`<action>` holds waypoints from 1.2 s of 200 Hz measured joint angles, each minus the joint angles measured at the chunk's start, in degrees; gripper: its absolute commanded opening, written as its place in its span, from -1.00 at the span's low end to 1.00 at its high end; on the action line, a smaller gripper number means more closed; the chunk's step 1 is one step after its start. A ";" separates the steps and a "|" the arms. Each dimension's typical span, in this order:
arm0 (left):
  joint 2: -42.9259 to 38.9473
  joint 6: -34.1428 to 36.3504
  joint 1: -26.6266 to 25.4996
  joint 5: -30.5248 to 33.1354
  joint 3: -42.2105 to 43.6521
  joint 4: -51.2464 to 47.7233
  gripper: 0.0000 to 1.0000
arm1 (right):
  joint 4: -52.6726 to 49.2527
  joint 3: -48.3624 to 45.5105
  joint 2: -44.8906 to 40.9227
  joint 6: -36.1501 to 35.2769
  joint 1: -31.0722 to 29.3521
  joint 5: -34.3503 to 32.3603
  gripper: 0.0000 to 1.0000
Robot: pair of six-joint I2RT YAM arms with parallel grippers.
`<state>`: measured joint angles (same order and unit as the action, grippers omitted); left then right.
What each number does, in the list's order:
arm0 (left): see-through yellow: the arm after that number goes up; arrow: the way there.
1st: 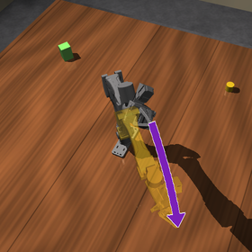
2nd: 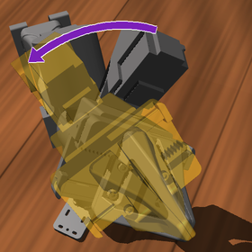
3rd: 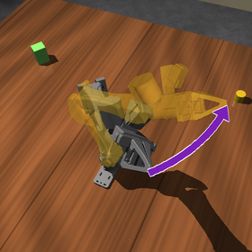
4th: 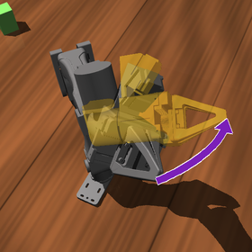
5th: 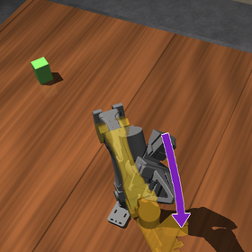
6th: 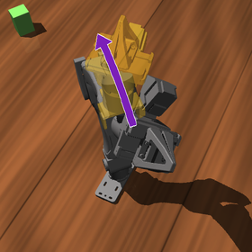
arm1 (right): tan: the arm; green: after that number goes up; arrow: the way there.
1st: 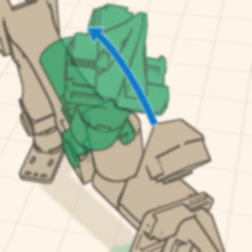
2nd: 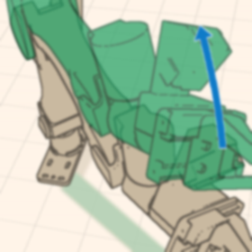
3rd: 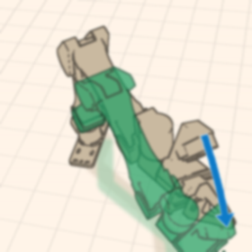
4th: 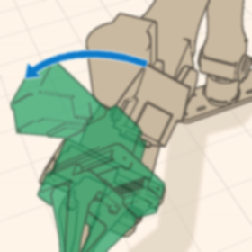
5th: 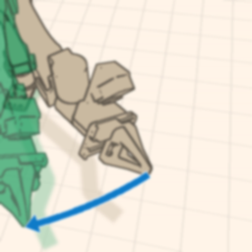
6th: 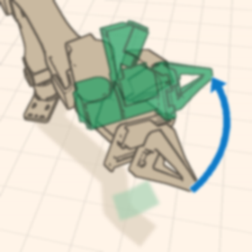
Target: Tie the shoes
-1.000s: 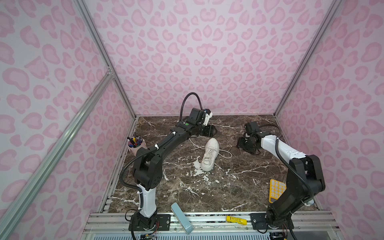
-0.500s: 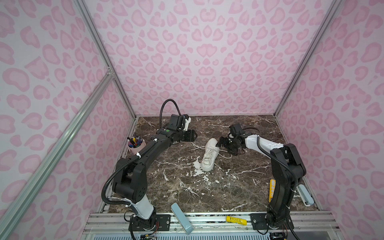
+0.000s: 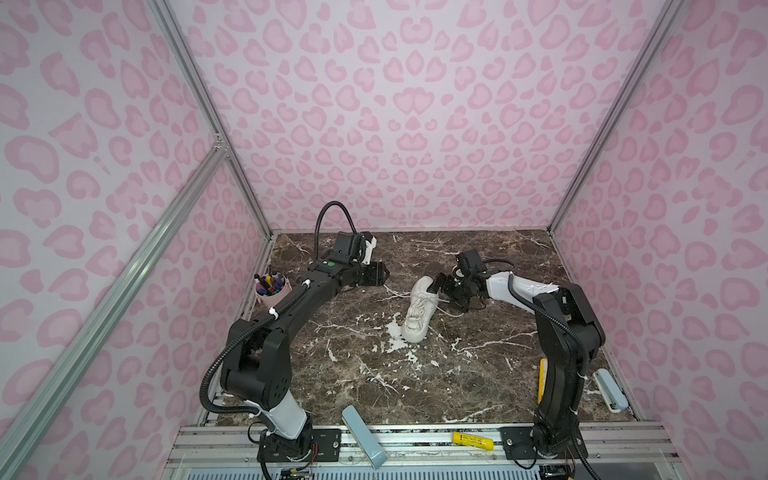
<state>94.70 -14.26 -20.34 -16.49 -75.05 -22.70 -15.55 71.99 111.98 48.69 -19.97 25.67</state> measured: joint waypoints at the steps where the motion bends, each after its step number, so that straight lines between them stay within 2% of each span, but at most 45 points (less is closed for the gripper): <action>1: -0.02 0.00 0.02 0.00 0.02 0.00 0.22 | 0.11 -0.02 0.00 0.04 0.07 -0.02 0.95; 57: -0.44 -0.04 0.02 0.28 0.15 0.00 0.22 | 2.36 -1.03 -0.46 -0.42 5.88 -2.73 0.96; 120: -0.44 -0.31 0.02 -0.02 0.72 0.15 0.22 | 0.61 -12.94 -10.60 0.09 13.60 -11.08 0.96; 184: -1.44 -0.61 0.02 -0.20 2.54 0.44 0.22 | -5.03 -23.80 -22.03 2.80 10.51 -12.57 0.93; 210: -1.44 -0.55 0.02 -0.35 2.75 0.42 0.22 | -11.23 -21.62 -23.61 0.28 9.09 -13.20 0.81; 240: -1.53 -0.39 0.04 -0.66 2.80 0.42 0.22 | -21.11 -15.28 -21.11 -6.88 5.64 -20.20 0.69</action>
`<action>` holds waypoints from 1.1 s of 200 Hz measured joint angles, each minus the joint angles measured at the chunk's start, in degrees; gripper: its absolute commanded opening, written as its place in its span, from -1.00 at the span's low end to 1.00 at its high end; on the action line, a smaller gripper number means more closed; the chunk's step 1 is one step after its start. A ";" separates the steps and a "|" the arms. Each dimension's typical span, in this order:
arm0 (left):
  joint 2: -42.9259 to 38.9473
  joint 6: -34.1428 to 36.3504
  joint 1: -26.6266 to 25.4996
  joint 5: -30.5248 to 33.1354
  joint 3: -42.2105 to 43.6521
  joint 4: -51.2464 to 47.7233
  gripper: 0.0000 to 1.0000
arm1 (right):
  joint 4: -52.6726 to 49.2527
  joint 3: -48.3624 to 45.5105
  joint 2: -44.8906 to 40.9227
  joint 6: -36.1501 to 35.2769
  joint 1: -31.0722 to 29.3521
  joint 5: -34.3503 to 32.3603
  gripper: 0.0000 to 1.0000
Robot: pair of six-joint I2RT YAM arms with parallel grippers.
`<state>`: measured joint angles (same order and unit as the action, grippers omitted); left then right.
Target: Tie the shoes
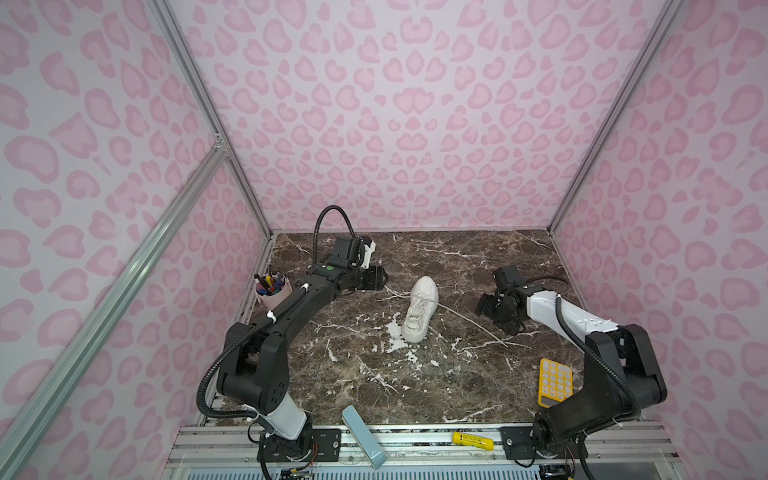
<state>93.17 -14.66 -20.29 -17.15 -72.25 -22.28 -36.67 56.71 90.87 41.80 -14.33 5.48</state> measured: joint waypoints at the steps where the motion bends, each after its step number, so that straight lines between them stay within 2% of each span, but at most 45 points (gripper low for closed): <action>1: -0.02 0.00 0.00 0.00 0.02 0.00 0.22 | -0.24 0.09 0.07 -0.15 -0.11 -0.11 0.68; 27: -0.07 0.00 0.04 -0.02 0.20 0.00 0.22 | -6.95 1.79 2.60 -5.57 -2.12 -4.24 0.49; 68: -0.09 0.11 0.02 -0.24 0.37 0.00 0.21 | -11.32 3.72 4.22 -11.17 -2.12 -7.41 0.33; 101: -0.07 0.42 0.02 -0.42 0.37 -0.02 0.22 | -11.80 4.39 7.02 -15.02 -1.92 -6.43 0.26; 136: -0.07 0.42 0.02 -0.42 0.37 -0.02 0.21 | -12.41 6.51 9.84 -18.53 -1.79 -5.35 0.07; 155: -0.07 0.42 -0.02 -0.42 0.37 -0.02 0.21 | -12.50 7.43 11.23 -19.63 -1.68 -4.87 -0.05; 205: -0.02 0.39 -0.02 -0.42 0.35 -0.02 0.20 | -12.94 6.82 11.93 -20.76 -1.16 -3.54 -0.19; 220: 0.09 0.39 -0.02 -0.44 0.33 -0.02 0.20 | -12.63 6.27 11.63 -21.03 -0.83 -2.69 -0.30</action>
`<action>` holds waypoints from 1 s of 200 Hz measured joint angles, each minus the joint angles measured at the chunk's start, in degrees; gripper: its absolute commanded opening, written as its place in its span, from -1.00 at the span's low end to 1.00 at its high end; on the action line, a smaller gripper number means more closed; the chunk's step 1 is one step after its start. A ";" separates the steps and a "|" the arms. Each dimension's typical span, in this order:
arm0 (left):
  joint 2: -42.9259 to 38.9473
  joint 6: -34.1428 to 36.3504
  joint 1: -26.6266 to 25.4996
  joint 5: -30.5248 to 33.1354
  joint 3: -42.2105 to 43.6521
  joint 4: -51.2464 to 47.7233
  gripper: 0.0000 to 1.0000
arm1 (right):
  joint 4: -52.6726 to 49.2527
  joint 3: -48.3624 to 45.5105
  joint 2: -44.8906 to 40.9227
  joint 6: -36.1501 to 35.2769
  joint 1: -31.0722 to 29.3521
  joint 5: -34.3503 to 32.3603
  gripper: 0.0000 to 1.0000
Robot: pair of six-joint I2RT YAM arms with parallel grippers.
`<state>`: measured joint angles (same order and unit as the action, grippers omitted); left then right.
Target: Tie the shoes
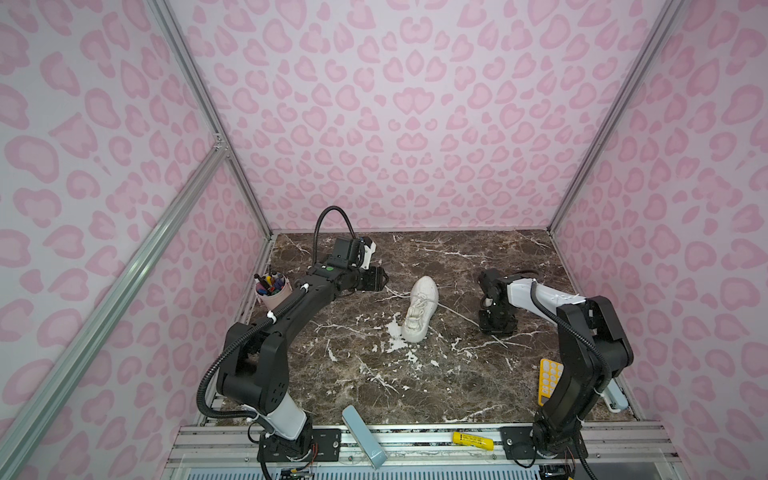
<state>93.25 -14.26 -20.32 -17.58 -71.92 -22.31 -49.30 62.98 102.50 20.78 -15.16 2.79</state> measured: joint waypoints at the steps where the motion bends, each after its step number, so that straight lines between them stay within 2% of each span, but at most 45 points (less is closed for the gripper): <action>1: 0.04 0.00 0.00 0.00 0.00 0.00 0.20 | -0.02 -0.02 0.00 0.00 0.04 0.04 -0.32; 39: 0.22 -0.04 0.00 -0.02 -0.22 0.04 0.20 | 0.39 -1.18 -0.63 -0.24 0.31 1.38 -0.65; 82: 0.28 -0.22 -0.17 -0.04 -0.22 0.00 0.18 | 2.03 -2.91 -1.95 1.18 -0.52 2.03 -0.83; 131: 0.28 -0.26 -0.68 -0.22 -0.22 0.00 0.18 | 3.28 -4.22 -3.37 4.17 -1.77 3.65 -0.92; 200: 0.09 -1.16 -1.77 -1.51 -0.07 -0.13 0.18 | 7.13 -2.12 -6.91 10.62 -0.87 13.16 -0.91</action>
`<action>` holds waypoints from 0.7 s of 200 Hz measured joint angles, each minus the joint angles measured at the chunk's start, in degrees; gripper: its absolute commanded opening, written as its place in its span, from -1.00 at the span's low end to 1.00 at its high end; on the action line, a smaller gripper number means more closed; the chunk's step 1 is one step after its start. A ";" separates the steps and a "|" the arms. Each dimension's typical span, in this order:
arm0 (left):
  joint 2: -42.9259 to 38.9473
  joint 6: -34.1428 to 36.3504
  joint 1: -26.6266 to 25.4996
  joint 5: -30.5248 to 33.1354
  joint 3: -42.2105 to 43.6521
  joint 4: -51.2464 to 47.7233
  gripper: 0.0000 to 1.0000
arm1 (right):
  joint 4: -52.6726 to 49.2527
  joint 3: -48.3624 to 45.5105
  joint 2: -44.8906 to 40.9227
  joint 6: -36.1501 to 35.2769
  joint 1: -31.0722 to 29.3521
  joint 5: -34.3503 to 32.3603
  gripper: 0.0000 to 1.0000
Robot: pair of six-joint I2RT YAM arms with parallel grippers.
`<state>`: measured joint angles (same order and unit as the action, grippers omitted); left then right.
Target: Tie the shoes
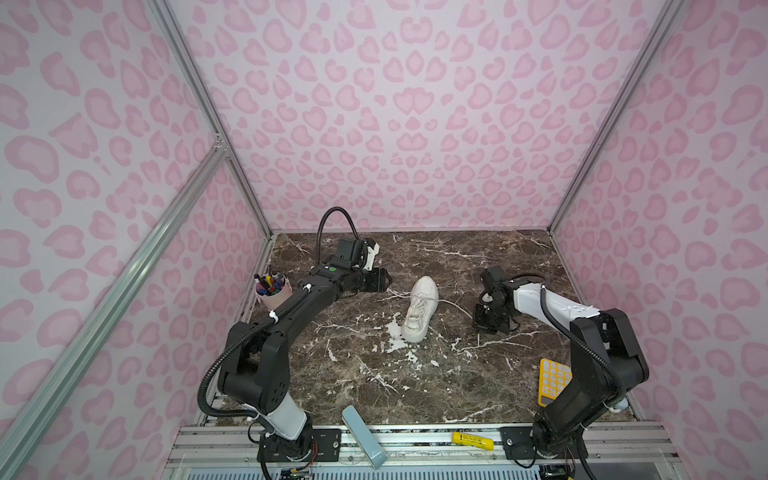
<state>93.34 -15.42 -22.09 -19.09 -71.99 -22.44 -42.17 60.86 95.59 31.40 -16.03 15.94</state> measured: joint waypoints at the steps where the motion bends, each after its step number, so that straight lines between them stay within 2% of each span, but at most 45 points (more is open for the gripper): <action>1: -0.02 0.00 -0.04 0.00 0.00 -0.02 0.18 | 0.17 0.07 -0.07 0.24 0.00 0.26 -0.91; 71: -0.81 -2.12 -5.49 -1.44 0.72 -0.24 0.16 | 16.65 2.40 1.42 15.50 -0.37 12.96 -0.90; 140: 1.27 -2.86 -7.23 -2.69 -0.37 -0.46 0.15 | 47.50 -11.69 2.34 40.39 -2.78 18.47 -0.89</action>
<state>94.61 -18.28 -29.32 -21.78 -72.36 -22.90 5.32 49.17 97.93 71.79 -18.81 34.41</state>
